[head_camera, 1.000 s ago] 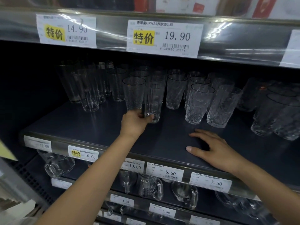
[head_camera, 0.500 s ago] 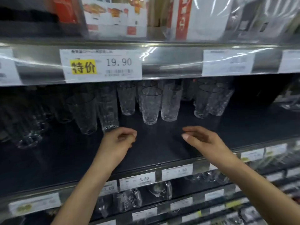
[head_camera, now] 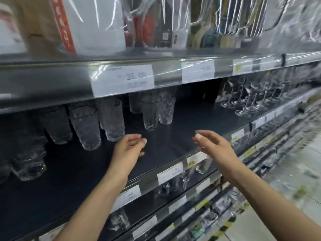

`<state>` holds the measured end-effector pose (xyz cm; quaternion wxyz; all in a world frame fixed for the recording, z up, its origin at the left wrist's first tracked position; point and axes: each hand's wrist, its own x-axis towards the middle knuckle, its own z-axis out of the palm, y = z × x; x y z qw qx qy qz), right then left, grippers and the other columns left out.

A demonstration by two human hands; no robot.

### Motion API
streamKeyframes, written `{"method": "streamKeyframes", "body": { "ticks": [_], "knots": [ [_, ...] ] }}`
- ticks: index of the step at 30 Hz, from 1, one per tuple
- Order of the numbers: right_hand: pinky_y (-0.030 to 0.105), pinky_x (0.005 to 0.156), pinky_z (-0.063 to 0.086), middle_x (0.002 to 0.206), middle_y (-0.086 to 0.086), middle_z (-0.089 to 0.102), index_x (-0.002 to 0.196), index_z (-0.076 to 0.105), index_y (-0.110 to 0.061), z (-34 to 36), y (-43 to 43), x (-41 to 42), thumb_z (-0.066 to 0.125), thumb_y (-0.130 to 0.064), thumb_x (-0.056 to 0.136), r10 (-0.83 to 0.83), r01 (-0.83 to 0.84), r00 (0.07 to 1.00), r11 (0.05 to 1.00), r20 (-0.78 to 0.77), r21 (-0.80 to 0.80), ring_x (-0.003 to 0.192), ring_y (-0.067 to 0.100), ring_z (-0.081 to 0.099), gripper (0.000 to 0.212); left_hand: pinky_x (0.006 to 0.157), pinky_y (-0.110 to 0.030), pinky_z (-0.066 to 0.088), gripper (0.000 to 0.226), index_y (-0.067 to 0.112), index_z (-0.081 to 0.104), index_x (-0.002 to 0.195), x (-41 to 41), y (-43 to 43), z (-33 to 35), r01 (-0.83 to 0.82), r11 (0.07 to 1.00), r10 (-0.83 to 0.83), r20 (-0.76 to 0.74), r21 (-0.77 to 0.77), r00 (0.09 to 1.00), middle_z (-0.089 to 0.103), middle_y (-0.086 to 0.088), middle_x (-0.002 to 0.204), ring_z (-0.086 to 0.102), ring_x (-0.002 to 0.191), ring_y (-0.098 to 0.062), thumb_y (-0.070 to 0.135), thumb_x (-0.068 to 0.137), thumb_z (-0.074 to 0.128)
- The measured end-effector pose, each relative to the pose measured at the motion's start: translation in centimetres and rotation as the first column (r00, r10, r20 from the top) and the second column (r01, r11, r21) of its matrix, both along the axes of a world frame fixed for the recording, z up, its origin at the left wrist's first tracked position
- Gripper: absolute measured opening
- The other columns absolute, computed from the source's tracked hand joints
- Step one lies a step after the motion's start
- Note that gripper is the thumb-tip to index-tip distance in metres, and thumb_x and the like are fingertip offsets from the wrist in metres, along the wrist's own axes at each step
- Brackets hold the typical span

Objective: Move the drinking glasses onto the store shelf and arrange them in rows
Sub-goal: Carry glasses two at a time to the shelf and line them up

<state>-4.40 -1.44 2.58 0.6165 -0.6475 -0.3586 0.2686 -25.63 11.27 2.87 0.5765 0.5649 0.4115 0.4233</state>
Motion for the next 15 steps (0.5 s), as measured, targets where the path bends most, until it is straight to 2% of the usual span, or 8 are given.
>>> {"method": "streamKeyframes", "body": {
  "ticks": [2, 5, 8, 10, 12, 15],
  "knots": [
    [0.029, 0.092, 0.052, 0.113, -0.007, 0.072, 0.11, 0.069, -0.028, 0.0, 1.7, 2.1, 0.071, -0.034, 0.086, 0.033, -0.032, 0.999, 0.999, -0.01, 0.021, 0.109, 0.008, 0.066, 0.024, 0.095, -0.038, 0.054, 0.026, 0.015, 0.061, 0.112, 2.5, 1.2, -0.3, -0.046, 0.999, 0.046, -0.037, -0.006, 0.998, 0.067, -0.01, 0.114, 0.064, 0.098, -0.015, 0.016, 0.088, 0.072],
    [0.031, 0.096, 0.051, 0.115, -0.01, 0.069, 0.113, 0.066, -0.03, -0.2, 5.4, 5.1, 0.074, -0.04, 0.084, 0.091, -0.091, 0.995, 0.996, -0.031, -0.006, 0.109, 0.008, 0.065, 0.032, 0.105, -0.04, 0.045, 0.061, 0.016, 0.047, 0.134, 6.0, 3.3, -0.5, -0.072, 0.997, 0.065, -0.16, -0.038, 0.985, 0.059, -0.004, 0.128, 0.057, 0.113, -0.017, 0.032, 0.083, 0.078],
    [0.031, 0.097, 0.049, 0.122, -0.007, 0.064, 0.118, 0.062, -0.029, -0.8, 9.1, 7.5, 0.077, -0.051, 0.076, 0.157, -0.164, 0.984, 0.983, -0.087, -0.077, 0.111, 0.01, 0.06, 0.05, 0.104, -0.036, 0.044, 0.084, 0.016, 0.037, 0.146, 9.1, 5.1, -1.0, -0.146, 0.986, 0.124, -0.224, -0.082, 0.967, 0.051, -0.002, 0.132, 0.053, 0.116, -0.02, 0.039, 0.078, 0.081],
    [0.023, 0.085, 0.046, 0.125, -0.006, 0.06, 0.127, 0.055, -0.025, -1.2, 11.3, 8.6, 0.075, -0.049, 0.08, 0.218, -0.229, 0.971, 0.965, -0.098, -0.126, 0.106, 0.008, 0.057, 0.056, 0.099, -0.03, 0.045, 0.092, 0.017, 0.03, 0.149, 10.9, 6.2, -1.8, -0.189, 0.98, 0.174, -0.206, -0.057, 0.963, 0.051, -0.001, 0.135, 0.054, 0.117, -0.019, 0.036, 0.076, 0.083],
    [0.021, 0.078, 0.043, 0.127, -0.003, 0.058, 0.135, 0.049, -0.021, -1.6, 13.6, 9.5, 0.074, -0.043, 0.083, 0.246, -0.252, 0.968, 0.957, -0.057, -0.144, 0.104, 0.009, 0.056, 0.061, 0.094, -0.026, 0.044, 0.095, 0.015, 0.027, 0.149, 12.4, 7.4, -2.7, -0.226, 0.974, 0.225, -0.155, 0.012, 0.962, 0.053, -0.001, 0.136, 0.055, 0.117, -0.016, 0.028, 0.074, 0.085],
    [0.022, 0.086, 0.037, 0.125, -0.001, 0.054, 0.138, 0.043, -0.016, -1.8, 16.5, 10.2, 0.077, -0.034, 0.083, 0.289, -0.288, 0.957, 0.95, -0.015, -0.117, 0.109, 0.013, 0.053, 0.066, 0.094, -0.023, 0.044, 0.09, 0.009, 0.029, 0.147, 14.2, 8.8, -3.4, -0.297, 0.947, 0.311, -0.111, 0.126, 0.944, 0.056, -0.002, 0.131, 0.057, 0.111, -0.012, 0.016, 0.076, 0.084]
  ]
}}
